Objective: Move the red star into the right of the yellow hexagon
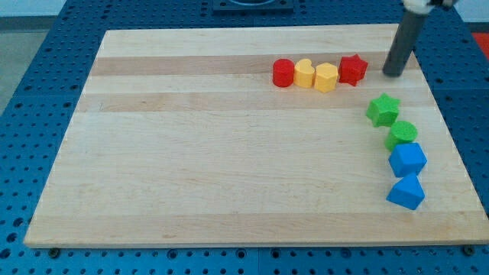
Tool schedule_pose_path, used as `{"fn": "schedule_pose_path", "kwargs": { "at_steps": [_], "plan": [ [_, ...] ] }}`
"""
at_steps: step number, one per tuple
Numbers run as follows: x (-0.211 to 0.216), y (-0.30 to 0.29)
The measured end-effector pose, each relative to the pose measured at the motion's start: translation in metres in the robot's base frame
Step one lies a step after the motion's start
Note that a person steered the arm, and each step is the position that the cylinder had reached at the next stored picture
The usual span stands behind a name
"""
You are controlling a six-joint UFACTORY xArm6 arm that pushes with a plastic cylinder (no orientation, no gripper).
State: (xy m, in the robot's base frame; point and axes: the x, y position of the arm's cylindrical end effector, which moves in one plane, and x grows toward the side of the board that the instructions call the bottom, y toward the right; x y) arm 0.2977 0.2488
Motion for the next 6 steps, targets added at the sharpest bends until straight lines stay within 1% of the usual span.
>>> {"fn": "schedule_pose_path", "kwargs": {
  "at_steps": [1,2,3,5,6],
  "plan": [
    [-0.06,-0.001],
    [-0.054,-0.028],
    [-0.041,-0.041],
    [-0.025,-0.041],
    [-0.01,-0.044]
  ]
}}
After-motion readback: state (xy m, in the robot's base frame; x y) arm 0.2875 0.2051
